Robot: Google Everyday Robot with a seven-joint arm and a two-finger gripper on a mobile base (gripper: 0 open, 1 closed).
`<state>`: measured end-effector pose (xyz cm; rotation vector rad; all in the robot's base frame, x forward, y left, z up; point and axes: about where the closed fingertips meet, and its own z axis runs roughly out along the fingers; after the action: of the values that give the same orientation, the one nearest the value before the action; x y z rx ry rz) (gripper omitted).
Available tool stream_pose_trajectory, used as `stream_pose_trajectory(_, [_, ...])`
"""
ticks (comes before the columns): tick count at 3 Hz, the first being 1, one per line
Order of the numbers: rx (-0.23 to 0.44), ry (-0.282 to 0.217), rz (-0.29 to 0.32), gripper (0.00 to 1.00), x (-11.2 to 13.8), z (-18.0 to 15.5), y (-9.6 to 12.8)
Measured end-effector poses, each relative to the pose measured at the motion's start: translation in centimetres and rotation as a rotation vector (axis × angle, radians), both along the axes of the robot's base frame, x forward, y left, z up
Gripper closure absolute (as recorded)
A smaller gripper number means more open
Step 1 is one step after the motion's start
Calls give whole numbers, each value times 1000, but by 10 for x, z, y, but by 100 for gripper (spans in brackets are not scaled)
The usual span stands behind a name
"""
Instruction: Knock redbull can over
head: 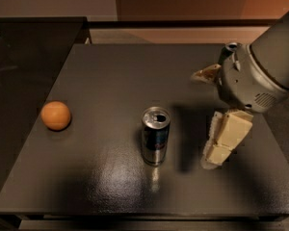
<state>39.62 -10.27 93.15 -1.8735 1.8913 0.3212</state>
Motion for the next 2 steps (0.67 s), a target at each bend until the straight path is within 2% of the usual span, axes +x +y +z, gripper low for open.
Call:
stream_pose_trajectory(1, [58, -11, 41, 0, -5, -7, 29])
stream_pose_trajectory(2, [117, -7, 66, 0, -8, -15, 49])
